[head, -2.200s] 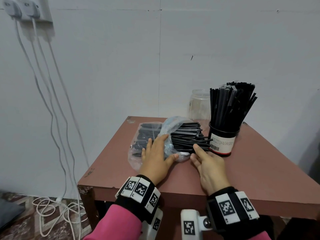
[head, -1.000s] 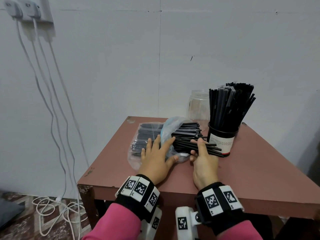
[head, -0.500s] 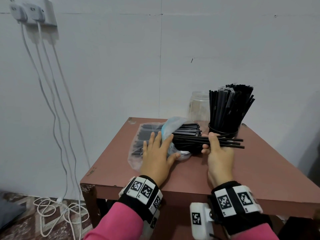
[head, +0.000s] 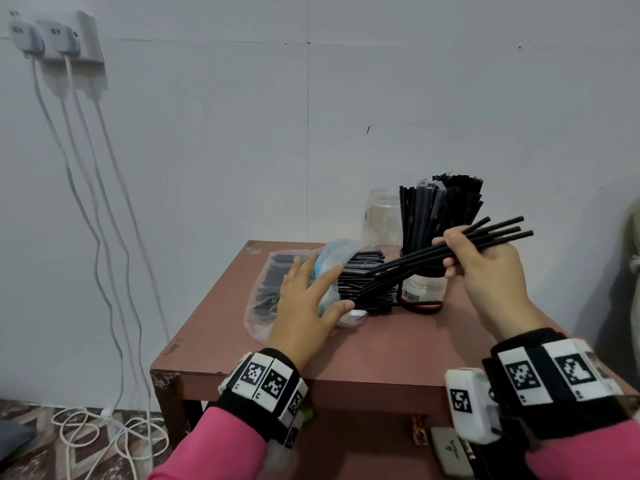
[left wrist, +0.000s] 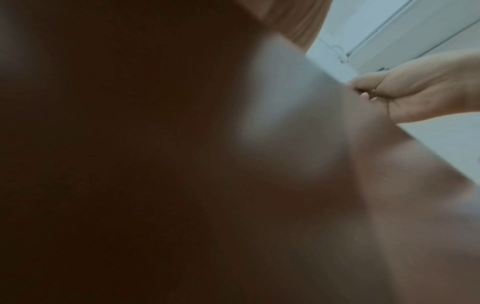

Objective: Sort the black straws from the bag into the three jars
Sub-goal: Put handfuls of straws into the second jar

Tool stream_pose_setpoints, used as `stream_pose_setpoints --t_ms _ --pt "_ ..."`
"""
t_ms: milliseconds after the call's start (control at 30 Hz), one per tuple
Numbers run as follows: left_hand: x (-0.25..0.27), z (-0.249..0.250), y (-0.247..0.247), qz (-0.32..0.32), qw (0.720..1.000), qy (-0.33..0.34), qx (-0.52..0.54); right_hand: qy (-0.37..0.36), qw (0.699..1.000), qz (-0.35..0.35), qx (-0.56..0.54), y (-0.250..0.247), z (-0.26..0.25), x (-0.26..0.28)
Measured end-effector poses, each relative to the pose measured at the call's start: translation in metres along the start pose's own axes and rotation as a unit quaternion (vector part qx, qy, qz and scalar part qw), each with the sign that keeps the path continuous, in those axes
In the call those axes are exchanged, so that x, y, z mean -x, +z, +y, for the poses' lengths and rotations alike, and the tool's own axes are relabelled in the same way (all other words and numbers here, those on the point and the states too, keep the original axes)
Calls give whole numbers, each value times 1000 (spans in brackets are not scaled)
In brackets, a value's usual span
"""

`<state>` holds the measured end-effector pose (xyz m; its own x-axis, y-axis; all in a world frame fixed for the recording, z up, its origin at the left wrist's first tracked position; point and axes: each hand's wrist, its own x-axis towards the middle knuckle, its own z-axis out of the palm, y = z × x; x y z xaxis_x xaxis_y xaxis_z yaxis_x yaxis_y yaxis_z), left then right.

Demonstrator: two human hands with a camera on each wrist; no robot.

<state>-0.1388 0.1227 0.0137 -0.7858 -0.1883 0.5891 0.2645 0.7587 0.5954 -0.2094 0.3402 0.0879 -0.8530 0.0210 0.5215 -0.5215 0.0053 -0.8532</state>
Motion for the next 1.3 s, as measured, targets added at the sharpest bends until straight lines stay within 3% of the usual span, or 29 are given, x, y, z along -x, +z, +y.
stream_pose_setpoints --t_ms 100,300,500,633,733,833,900,967,1100,1300 --pt "-6 13 -5 13 998 19 67 -28 999 -24 27 -1 -15 -8" --pt "-20 47 -8 -27 995 33 94 -60 994 -70 57 2 -37 -10" --pt "-32 70 10 -69 988 42 130 -67 992 -100 30 14 -35 10" --pt "-39 71 23 -54 987 25 148 -81 990 -113 17 24 -28 21" --pt "-42 71 25 -51 982 5 182 -58 988 -138 -42 29 -29 24" --pt "-47 68 17 11 981 -25 195 -20 983 -172 -67 27 -30 23" --pt "-50 68 7 42 967 -51 248 9 987 -162 -19 22 -25 20" --pt "-51 64 -5 43 944 -69 321 48 980 -163 105 15 -13 13" --pt "-45 54 -12 -19 911 -106 398 102 868 -271 402 9 16 1" --pt "-28 35 6 -111 934 -142 310 81 710 -371 593 21 26 0"
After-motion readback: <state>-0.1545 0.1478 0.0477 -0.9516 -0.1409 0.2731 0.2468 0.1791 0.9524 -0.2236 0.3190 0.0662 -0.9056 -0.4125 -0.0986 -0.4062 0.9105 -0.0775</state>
